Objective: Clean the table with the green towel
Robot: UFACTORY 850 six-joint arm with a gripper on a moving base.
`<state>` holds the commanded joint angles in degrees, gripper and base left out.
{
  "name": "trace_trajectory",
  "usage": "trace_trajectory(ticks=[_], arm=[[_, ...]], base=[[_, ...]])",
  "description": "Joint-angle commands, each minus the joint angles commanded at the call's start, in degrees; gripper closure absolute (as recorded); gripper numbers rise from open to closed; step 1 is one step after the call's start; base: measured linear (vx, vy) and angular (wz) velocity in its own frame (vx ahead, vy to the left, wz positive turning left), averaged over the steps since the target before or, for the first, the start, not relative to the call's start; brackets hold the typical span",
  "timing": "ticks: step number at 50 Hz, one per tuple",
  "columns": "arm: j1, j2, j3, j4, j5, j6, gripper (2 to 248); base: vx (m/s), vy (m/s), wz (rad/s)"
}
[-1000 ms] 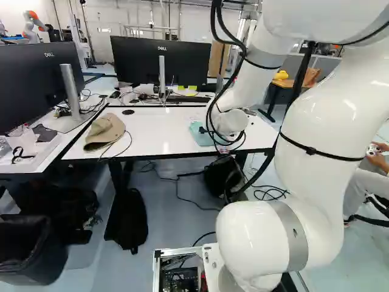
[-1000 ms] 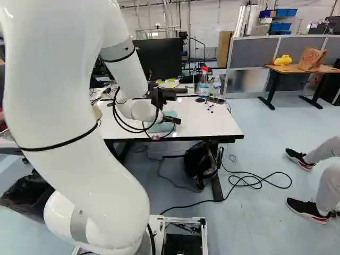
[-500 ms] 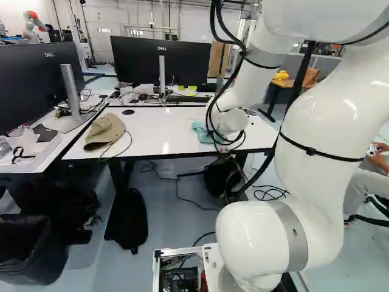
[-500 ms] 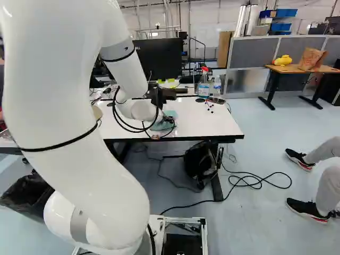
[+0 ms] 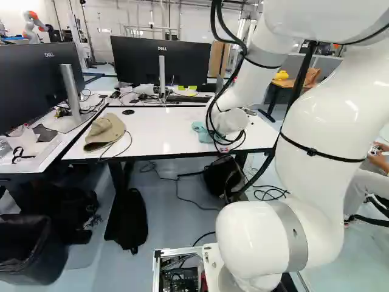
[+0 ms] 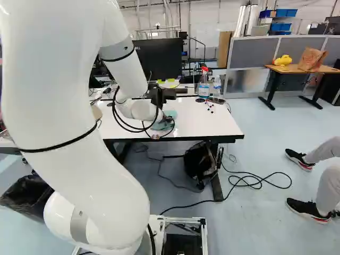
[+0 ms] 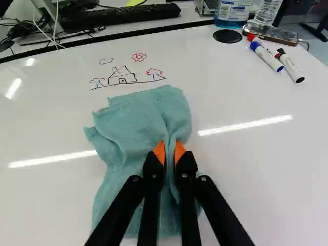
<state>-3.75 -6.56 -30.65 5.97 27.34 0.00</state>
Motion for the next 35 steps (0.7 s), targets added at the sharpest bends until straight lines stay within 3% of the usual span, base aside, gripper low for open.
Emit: trace_trajectory(ticks=[35], arm=[[0.0,6.0,0.9,0.0,0.0,0.0,209]], base=[[0.0,0.0,0.0]])
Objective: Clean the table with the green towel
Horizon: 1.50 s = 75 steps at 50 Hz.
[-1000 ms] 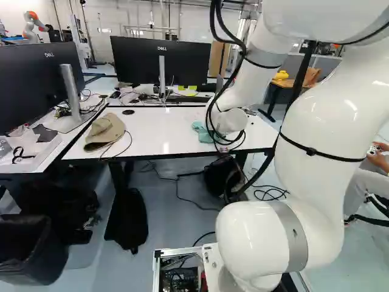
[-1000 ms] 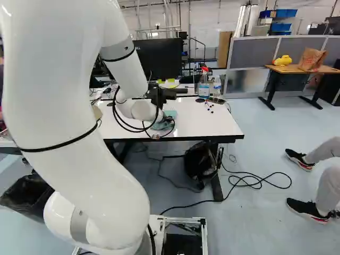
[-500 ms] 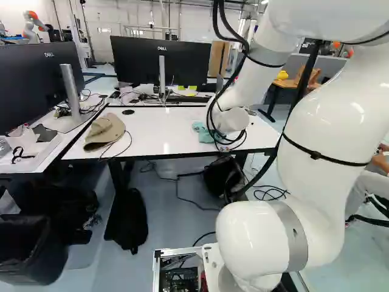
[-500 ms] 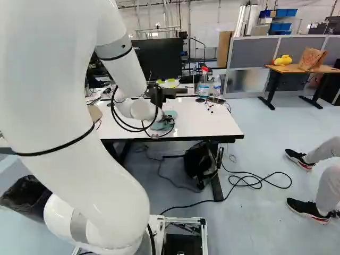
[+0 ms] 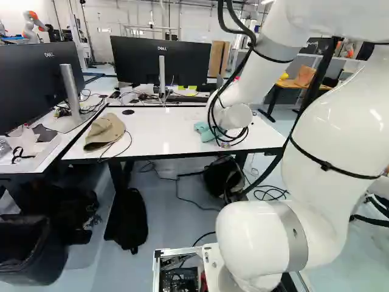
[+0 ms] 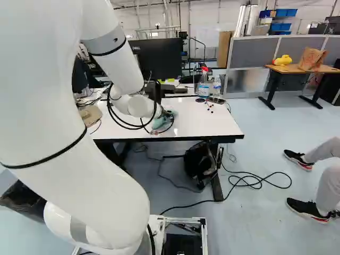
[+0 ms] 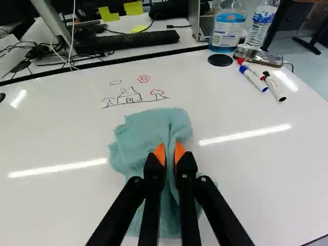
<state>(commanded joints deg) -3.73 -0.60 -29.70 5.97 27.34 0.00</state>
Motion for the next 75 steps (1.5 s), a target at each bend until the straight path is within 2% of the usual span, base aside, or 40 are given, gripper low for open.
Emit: trace_trajectory(ticks=[13,22,75], arm=[[0.0,1.2,-0.7,0.0,0.0,0.0,209],[0.1,0.6,-2.6,0.0,0.0,0.0,209],[1.4,-14.1,-18.6,0.0,0.0,0.0,209]], base=[[0.0,0.0,0.0],[0.0,0.0,0.0],[0.0,0.0,0.0]])
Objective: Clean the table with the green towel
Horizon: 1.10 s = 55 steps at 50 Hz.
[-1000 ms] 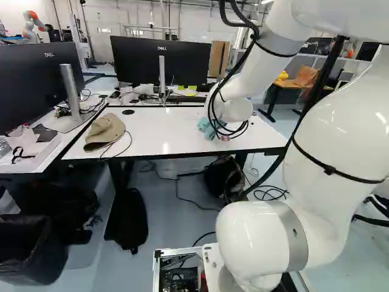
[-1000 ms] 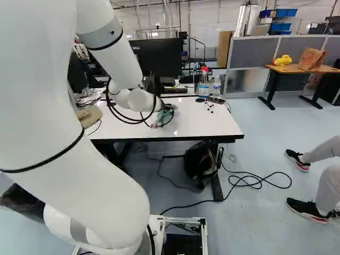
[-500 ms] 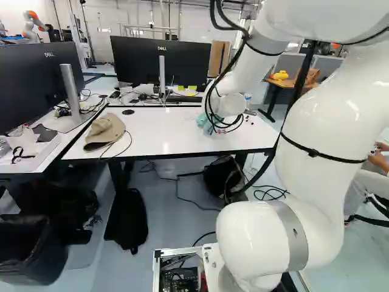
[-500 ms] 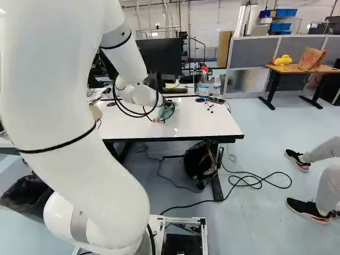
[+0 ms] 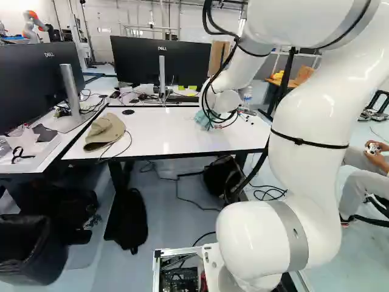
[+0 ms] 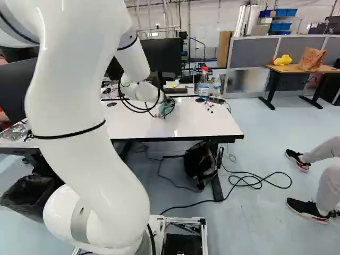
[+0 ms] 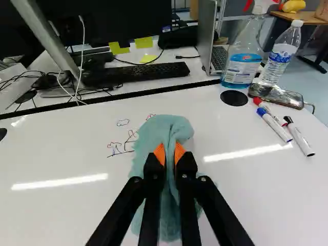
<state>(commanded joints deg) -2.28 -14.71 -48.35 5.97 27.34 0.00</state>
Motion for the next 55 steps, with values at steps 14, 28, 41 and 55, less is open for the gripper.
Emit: trace_trajectory(ticks=[14,28,41,55], arm=[[0.5,-3.7,-4.4,0.0,0.0,0.0,209],[1.0,-7.3,-8.8,0.0,0.0,0.0,209],[1.1,-8.6,-10.3,0.0,0.0,0.0,209],[1.1,-8.6,-10.3,0.0,-0.2,0.0,209]], base=[[0.0,0.0,0.0],[0.0,0.0,0.0],[0.0,0.0,0.0],[0.0,0.0,0.0]])
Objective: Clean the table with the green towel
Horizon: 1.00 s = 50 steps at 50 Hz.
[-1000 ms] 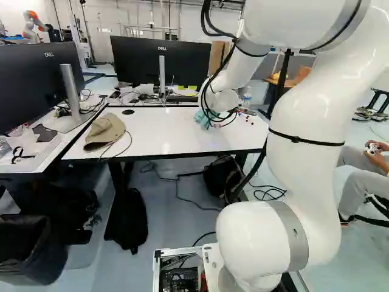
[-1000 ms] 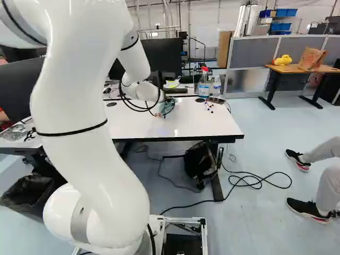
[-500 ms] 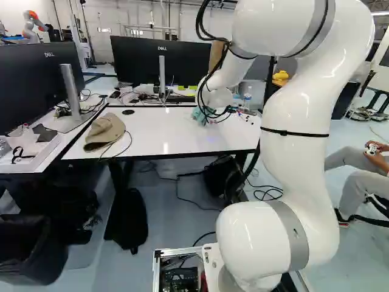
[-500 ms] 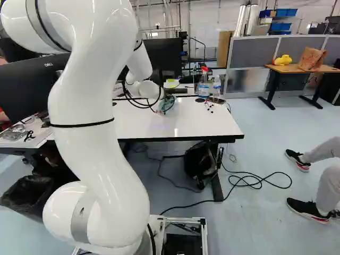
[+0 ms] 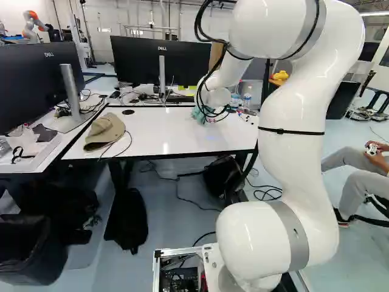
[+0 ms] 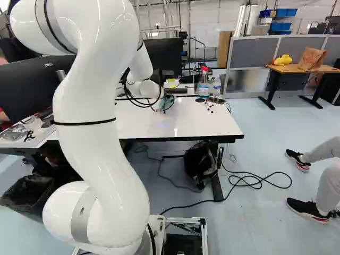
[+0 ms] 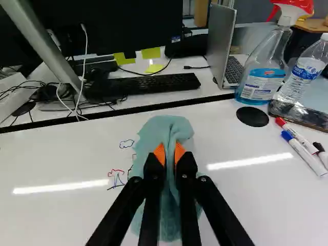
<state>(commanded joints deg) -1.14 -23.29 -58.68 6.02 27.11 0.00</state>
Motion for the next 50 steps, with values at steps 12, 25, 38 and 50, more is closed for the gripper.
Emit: trace_trajectory(ticks=[12,25,38,50], arm=[[0.0,0.0,-0.1,0.5,-1.3,0.0,209],[-0.2,-0.7,-0.8,1.1,-2.9,0.0,209],[-0.6,-1.8,-2.3,1.9,-4.5,0.0,209],[-0.9,-2.9,-3.7,2.6,-6.1,0.0,209]], base=[[0.0,0.0,0.0],[0.0,0.0,0.0],[0.0,0.0,0.0],[0.0,0.0,0.0]])
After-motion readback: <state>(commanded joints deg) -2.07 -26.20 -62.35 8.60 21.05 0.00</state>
